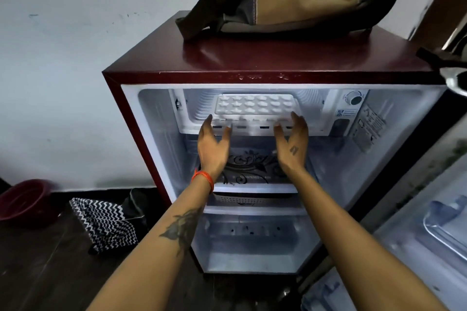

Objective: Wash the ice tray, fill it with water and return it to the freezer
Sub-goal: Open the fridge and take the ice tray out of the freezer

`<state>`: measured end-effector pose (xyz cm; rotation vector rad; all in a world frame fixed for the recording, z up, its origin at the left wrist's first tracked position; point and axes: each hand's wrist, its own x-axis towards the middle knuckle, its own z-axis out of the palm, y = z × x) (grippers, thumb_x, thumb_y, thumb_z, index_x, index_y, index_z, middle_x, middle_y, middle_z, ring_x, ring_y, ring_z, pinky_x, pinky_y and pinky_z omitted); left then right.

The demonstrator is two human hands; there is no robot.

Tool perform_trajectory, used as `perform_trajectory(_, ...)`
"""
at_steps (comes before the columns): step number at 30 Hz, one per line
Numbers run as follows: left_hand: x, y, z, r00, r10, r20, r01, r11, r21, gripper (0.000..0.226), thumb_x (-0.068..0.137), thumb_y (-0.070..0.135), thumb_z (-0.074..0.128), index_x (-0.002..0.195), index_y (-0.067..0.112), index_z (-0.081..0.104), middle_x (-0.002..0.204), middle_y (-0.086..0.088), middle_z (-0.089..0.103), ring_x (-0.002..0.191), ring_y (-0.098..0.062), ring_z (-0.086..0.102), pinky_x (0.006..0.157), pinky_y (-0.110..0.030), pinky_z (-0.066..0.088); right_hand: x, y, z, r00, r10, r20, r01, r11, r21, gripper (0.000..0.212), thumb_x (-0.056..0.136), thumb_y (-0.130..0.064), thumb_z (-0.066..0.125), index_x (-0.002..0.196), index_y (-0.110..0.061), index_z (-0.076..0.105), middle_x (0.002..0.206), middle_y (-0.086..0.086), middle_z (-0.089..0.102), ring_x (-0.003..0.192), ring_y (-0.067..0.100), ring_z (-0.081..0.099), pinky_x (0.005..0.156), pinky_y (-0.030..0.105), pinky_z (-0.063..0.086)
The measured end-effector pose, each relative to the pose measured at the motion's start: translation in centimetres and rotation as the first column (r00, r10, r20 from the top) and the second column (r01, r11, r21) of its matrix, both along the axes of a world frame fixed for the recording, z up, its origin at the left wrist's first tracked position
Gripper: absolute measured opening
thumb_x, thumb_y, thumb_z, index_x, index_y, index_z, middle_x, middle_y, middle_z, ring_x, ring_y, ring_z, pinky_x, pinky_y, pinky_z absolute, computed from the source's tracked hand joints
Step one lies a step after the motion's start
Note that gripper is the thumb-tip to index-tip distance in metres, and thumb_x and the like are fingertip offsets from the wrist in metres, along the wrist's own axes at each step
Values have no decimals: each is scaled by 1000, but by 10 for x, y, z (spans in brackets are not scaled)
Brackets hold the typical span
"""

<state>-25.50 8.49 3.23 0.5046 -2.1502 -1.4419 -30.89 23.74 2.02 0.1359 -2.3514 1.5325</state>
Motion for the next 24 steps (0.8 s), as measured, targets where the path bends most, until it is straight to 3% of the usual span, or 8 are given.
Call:
perform_trajectory(6,-40,-20,2,997,56,57,-57,998,18,64,91,33,60,145,9,34,126,-14,57,102,-23,57,89,-18,38,-43,-2,-2,981,-187,43,181,977,116,60,97,-34,49,146,-7,29,154,18,26,142,31,23,115,36,17)
perform_trajectory(9,-55,-25,3,991,64,118,-71,996,59,61,92,33,59,142,4,38,115,-15,63,107,-26,58,93,-31,44,-56,-1,-4,961,-263,89,228,929,291,60,99,-38,40,147,-6,25,153,18,27,139,34,26,113,36,14)
perform_trajectory(14,-70,-27,4,981,105,161,-111,993,29,41,93,33,56,113,-3,60,112,-21,66,107,-37,59,87,-35,45,-66,1,2,935,-332,125,257,877,405,51,100,-35,38,139,-3,38,139,24,44,128,39,36,102,41,32)
perform_trajectory(20,-69,-32,5,975,164,151,-183,975,123,32,88,32,63,96,1,69,99,-16,71,96,-32,65,75,-29,46,-64,6,14,928,-320,192,287,940,183,44,93,-31,56,126,-3,55,131,19,56,122,34,50,100,32,38)
perform_trajectory(24,-61,-26,9,976,179,124,-203,955,217,20,87,25,62,92,7,66,94,-13,71,89,-28,65,71,-26,47,-51,7,19,920,-243,307,295,946,-137,46,89,-24,63,129,-2,53,134,17,52,124,32,50,105,34,40)
